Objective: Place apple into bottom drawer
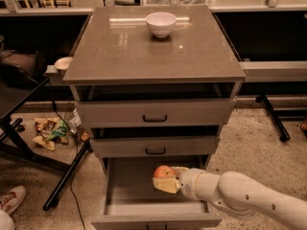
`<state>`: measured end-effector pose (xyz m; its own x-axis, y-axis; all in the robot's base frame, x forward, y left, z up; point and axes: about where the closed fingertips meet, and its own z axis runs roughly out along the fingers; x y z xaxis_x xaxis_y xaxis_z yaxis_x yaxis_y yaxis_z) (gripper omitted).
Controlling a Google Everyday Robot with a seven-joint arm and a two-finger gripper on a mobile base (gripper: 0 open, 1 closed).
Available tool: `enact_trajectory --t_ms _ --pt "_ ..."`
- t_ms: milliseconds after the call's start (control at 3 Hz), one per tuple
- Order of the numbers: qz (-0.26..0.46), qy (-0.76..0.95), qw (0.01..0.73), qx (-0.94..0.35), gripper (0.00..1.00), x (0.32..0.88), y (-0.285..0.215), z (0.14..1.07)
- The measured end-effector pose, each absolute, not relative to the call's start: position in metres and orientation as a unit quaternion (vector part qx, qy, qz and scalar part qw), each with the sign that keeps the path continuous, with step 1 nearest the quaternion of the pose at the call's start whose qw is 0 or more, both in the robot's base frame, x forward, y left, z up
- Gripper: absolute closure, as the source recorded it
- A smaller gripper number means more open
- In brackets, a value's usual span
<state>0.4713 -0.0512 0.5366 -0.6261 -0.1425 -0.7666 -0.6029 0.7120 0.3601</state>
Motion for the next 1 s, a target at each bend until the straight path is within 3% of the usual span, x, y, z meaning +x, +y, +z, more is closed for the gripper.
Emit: enact_trajectory --t_ms 1000 --pt "0.297 0.854 0.359 -0.233 1.0 0.489 -0.032 0.459"
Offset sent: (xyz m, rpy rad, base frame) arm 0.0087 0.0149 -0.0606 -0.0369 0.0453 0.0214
